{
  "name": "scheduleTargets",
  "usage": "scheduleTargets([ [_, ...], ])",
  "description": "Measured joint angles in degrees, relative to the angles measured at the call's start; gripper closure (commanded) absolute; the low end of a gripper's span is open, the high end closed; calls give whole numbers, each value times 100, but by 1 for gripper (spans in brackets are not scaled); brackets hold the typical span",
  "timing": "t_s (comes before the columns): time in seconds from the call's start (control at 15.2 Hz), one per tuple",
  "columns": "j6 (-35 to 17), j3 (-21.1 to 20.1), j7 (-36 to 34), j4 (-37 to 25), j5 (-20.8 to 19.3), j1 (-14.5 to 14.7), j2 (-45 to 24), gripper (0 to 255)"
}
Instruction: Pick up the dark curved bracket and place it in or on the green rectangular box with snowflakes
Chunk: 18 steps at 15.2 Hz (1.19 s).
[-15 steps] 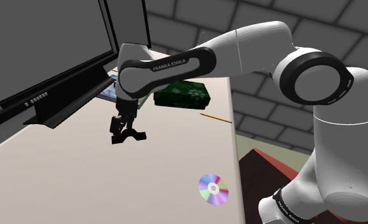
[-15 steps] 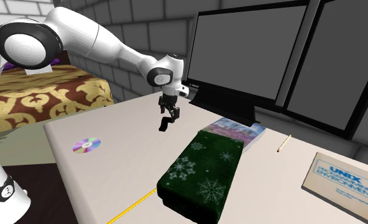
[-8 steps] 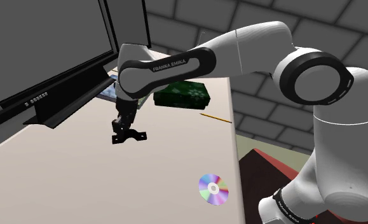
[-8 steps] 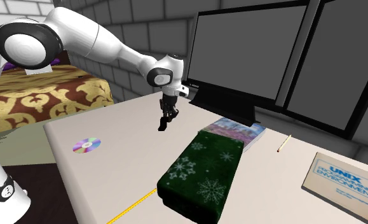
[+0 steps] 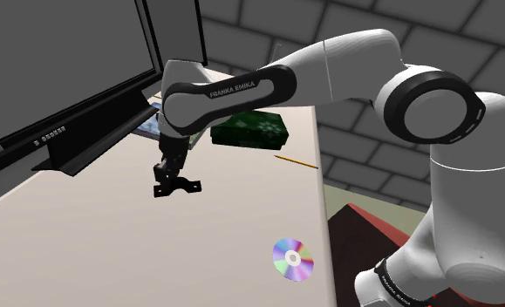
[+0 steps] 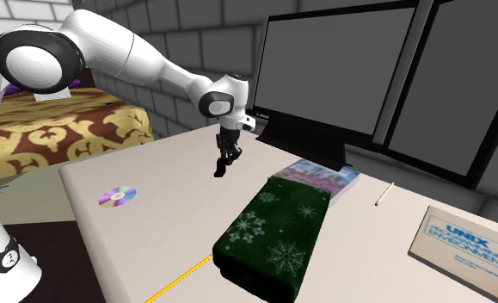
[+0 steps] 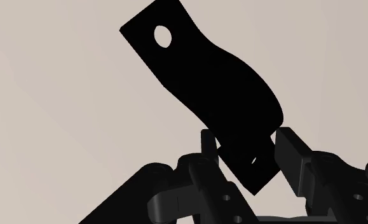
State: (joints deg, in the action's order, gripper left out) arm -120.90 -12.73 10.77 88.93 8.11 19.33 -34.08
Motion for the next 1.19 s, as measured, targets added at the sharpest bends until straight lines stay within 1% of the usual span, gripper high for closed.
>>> scheduleTargets([
  [0.33, 227, -9, -41, -84, 6, -11, 146, 255],
  [1.19, 1033, -35, -187, -558, 14, -28, 497, 255],
])
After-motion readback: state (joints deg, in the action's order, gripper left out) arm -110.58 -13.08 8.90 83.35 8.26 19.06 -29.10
